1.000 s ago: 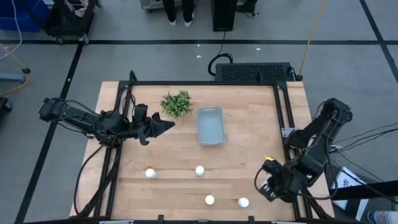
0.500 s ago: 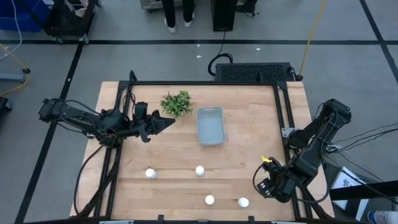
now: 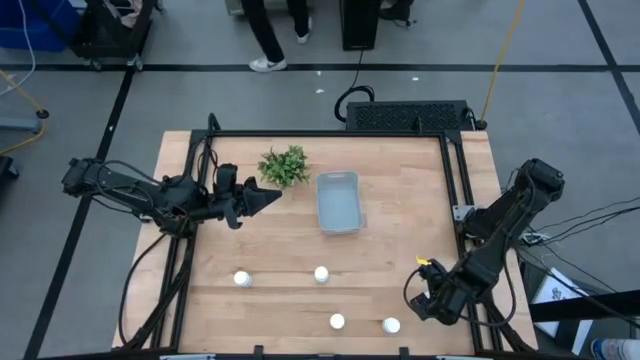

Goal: Pick and place pill bottles into a basket
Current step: Put the white pill bottle into the gray bin

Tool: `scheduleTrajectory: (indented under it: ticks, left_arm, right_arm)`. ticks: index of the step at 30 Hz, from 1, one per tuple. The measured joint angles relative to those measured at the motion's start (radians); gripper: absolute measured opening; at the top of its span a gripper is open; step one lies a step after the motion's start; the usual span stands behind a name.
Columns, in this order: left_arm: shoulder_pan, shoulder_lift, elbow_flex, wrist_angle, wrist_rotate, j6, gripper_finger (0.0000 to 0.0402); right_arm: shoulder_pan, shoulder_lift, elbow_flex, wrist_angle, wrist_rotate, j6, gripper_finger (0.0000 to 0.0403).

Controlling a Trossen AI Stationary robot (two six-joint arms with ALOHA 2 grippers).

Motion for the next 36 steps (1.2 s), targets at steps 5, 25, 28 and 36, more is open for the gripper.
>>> scheduleTrajectory:
  ticks: [5,25,28,36]
  left_arm:
    - [0.0,0.0,0.0,0.002,0.0,-0.001,0.0019]
    - [0.005,0.0,0.0,0.0,-0.002,0.004,0.0019]
    - [0.005,0.0,0.0,0.0,-0.002,0.005,0.0019]
    - [0.005,0.0,-0.001,0.0,-0.002,0.002,0.0019]
  right_arm:
    - [0.001,-0.002,-0.023,0.007,0.002,-0.001,0.0296]
    - [0.001,-0.033,0.003,-0.084,0.005,-0.034,0.0291]
    - [0.0,-0.028,-0.022,-0.024,0.007,-0.042,0.0293]
    - [0.001,-0.03,-0.116,0.077,0.002,-0.029,0.0283]
